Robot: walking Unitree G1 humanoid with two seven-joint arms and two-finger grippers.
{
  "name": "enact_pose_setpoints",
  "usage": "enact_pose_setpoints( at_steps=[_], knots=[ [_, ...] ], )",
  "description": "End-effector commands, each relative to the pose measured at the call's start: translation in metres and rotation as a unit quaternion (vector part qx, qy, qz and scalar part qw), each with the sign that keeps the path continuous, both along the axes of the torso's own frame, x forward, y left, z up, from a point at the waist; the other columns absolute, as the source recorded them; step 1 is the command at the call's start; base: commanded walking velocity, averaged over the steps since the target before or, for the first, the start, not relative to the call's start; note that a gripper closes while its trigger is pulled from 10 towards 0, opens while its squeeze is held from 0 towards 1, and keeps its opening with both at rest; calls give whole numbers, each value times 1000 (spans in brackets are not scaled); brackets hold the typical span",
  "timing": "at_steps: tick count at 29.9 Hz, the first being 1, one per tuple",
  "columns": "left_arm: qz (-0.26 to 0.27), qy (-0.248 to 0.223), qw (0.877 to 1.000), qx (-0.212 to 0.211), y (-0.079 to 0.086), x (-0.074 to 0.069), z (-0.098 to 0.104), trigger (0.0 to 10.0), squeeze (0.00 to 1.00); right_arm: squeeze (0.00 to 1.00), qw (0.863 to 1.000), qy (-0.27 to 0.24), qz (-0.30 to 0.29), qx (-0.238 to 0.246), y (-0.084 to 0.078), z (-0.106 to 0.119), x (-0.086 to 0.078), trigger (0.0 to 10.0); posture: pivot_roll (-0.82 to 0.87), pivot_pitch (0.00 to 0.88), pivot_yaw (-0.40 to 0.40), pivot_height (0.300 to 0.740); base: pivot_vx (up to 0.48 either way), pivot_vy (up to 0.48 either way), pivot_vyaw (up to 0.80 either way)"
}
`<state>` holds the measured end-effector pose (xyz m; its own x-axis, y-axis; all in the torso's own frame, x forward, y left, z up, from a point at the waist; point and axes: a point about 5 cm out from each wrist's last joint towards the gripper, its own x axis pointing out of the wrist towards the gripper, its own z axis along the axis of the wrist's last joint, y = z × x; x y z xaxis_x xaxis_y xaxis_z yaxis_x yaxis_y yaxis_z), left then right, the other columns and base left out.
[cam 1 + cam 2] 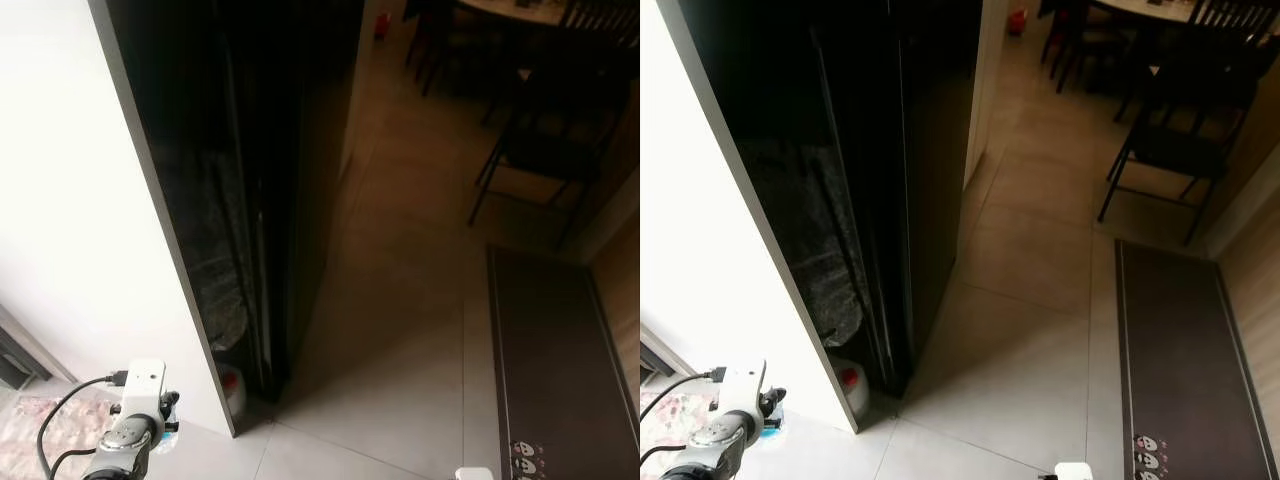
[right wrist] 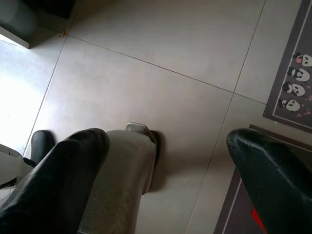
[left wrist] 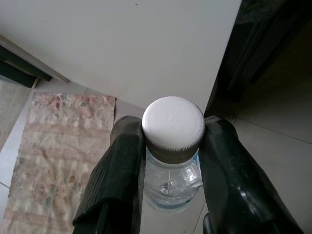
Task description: Restocking fridge
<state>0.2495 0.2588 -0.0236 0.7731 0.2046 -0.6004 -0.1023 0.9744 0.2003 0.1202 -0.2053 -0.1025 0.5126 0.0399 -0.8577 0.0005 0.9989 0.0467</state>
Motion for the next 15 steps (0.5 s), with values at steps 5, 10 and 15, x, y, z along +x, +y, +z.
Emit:
enact_pose_setpoints(
  at_steps=[5,10,15],
  knots=[
    [-19,-10,1000,-2,-6,7,4,10000,0,0,1000,5,-6,-9,-7,0,-3,10000,29,0,-4,740,0,0,0],
    [-46,-43,998,-20,-9,21,17,10000,0,0,1000,-5,-7,-13,-9,1,-2,10000,28,0,-11,740,0,0,0],
    [-77,-101,990,-62,-11,42,40,10000,0,0,1000,-17,-14,-16,-9,2,0,10000,26,0,-9,740,0,0,0]
  ],
)
